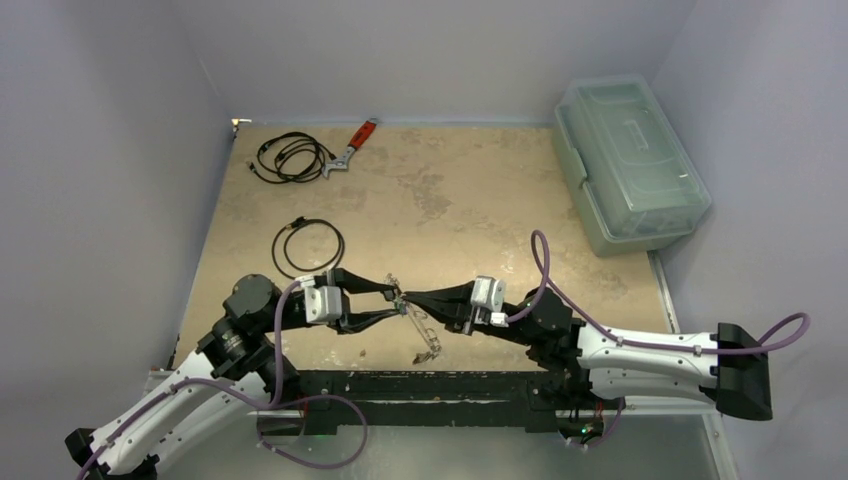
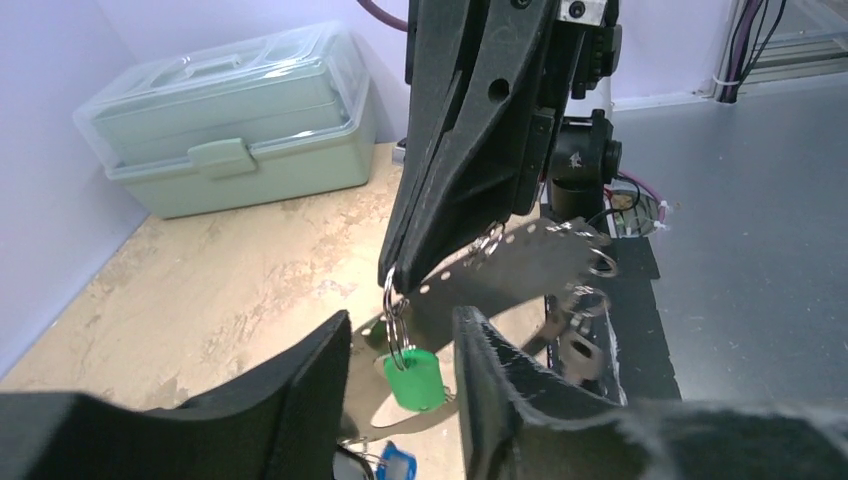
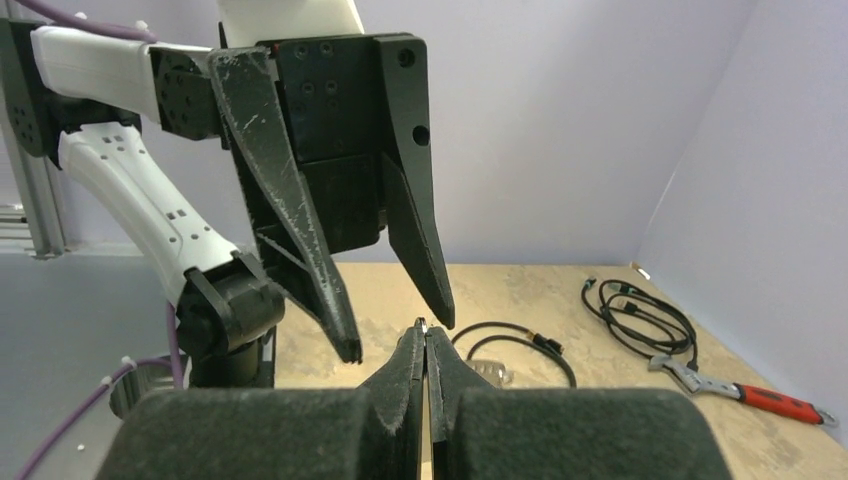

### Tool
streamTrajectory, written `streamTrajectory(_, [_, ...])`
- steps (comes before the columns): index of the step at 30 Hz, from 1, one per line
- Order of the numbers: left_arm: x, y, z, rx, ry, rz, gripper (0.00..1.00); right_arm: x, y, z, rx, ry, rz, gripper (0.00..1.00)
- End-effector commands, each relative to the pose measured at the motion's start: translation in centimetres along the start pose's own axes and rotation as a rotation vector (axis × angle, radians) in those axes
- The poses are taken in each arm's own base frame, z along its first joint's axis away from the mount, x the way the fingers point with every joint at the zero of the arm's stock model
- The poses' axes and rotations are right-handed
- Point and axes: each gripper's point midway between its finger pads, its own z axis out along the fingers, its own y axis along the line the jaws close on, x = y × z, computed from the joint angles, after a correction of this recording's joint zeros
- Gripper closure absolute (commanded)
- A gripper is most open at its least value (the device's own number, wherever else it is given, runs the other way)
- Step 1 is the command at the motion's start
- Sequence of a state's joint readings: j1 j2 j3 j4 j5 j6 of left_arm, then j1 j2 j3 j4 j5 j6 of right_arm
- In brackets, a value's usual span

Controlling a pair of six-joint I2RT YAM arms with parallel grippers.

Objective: Put the keys on the keyring

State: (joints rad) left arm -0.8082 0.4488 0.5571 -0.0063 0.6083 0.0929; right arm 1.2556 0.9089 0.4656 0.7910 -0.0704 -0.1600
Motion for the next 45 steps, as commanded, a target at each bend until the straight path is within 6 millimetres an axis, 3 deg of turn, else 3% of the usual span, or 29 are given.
streamTrajectory(1, [-0.2,-0.2,0.3,0.024,-0.023,0.013,0.64,-2.5,0.0,0.8,-0.018,-0.082,-0.009,1.0])
streamTrajectory(7, [0.8,-0.1,0.6,0.027,0.016,-0.012,0.75,-3.1,0.0,1.1,-0.024,-0.098,-0.009,1.0])
streamTrajectory(14, [1.0,0.3,0.5,0.004,0.02,-0.017,0.77,-3.7,-0.1,0.8,-0.017,-0.111,-0.014,1.0])
streamTrajectory(26, [1.0,0.3,0.5,0.012,0.025,-0.017,1.0,-3.8,0.5,1.2,-0.052,-0.122,-0.008,1.0])
streamTrajectory(34, [1.4,0.3,0.0,0.009,0.068,0.012,1.0,-3.0,1.2,1.3,-0.088,-0.086,-0.001,1.0])
streamTrajectory(45, [2.7,0.7,-0.2,0.025,0.18,0.045,1.0,-2.1,-0.9,1.7,0.0,0.045,-0.061,0.53])
